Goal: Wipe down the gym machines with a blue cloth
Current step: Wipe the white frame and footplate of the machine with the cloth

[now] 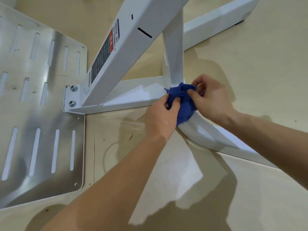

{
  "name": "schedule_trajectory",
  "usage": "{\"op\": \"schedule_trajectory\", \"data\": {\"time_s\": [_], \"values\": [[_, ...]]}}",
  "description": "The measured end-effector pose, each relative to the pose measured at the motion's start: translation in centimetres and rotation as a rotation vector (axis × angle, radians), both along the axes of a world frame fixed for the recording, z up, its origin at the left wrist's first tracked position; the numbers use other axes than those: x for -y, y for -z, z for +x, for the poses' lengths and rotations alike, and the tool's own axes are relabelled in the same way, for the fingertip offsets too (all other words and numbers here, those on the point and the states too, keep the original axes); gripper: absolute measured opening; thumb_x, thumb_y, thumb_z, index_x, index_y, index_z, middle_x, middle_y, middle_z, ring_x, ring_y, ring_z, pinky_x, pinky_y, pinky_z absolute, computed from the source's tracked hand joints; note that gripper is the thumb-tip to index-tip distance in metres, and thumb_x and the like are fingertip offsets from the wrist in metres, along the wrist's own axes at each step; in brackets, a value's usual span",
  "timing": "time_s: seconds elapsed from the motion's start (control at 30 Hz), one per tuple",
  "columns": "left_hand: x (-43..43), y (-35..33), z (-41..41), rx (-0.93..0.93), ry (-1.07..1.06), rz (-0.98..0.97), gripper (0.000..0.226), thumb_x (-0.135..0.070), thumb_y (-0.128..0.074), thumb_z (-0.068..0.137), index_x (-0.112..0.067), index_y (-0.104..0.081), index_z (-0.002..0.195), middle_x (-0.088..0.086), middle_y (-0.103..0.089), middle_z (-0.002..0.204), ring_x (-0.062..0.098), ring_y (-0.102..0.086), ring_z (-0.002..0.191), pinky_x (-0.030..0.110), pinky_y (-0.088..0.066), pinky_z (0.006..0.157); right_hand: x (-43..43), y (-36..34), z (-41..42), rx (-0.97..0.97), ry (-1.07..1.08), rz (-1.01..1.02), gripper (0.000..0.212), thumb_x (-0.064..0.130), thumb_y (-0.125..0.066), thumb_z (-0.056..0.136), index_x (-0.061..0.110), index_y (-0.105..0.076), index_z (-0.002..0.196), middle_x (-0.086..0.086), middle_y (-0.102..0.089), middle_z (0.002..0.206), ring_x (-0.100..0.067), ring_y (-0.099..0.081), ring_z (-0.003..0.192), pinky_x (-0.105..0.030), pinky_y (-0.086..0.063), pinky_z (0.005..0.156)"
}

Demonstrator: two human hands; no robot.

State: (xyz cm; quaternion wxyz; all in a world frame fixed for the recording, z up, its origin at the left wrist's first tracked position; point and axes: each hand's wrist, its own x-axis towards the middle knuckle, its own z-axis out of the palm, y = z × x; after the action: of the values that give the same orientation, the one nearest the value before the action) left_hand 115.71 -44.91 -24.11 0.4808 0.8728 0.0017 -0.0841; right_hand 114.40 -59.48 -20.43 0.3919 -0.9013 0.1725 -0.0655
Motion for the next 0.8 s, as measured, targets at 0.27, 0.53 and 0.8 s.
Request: {"op": "schedule_trajectory", "data": {"time_s": [0.27,0.53,0.8], "values": [[3.6,2.0,-2.7,-0.158,-0.004,-0.111,0.060,-0.031,-0.045,0.100,-0.023,-0.024,0.155,0.001,-0.053,0.142,0.022,-0.051,0.125,0.034,-0.042,0.104,0.9,2.8,-3.0,-0.151,0.188,-0.133,0.017,0.024,-0.051,0.094,0.022,-0.058,0.109,0.000,-0.063,0.106,-0.024,-0.061,0.092,-0.032,-0.046,0.078],[3.9,4.1,-6.2,0.001,-0.089,-0.107,0.051,-0.024,-0.036,0.104,-0.020,-0.029,0.153,0.007,-0.057,0.137,0.027,-0.055,0.118,0.035,-0.042,0.096,0.1,5.0,-6.0,-0.175,-0.179,-0.315,0.038,0.035,-0.031,0.104,0.021,-0.045,0.136,-0.006,-0.064,0.110,-0.030,-0.059,0.094,-0.038,-0.043,0.073],[4.8,3.9,-3.7,-0.083,-0.091,-0.127,0.032,-0.025,-0.035,0.104,-0.014,-0.044,0.132,0.002,-0.062,0.112,0.024,-0.057,0.097,0.028,-0.035,0.076,0.2,5.0,-3.4,-0.232,-0.135,-0.244,0.031,0.037,-0.034,0.104,0.018,-0.058,0.104,-0.008,-0.069,0.089,-0.032,-0.056,0.078,-0.039,-0.042,0.067]]}}
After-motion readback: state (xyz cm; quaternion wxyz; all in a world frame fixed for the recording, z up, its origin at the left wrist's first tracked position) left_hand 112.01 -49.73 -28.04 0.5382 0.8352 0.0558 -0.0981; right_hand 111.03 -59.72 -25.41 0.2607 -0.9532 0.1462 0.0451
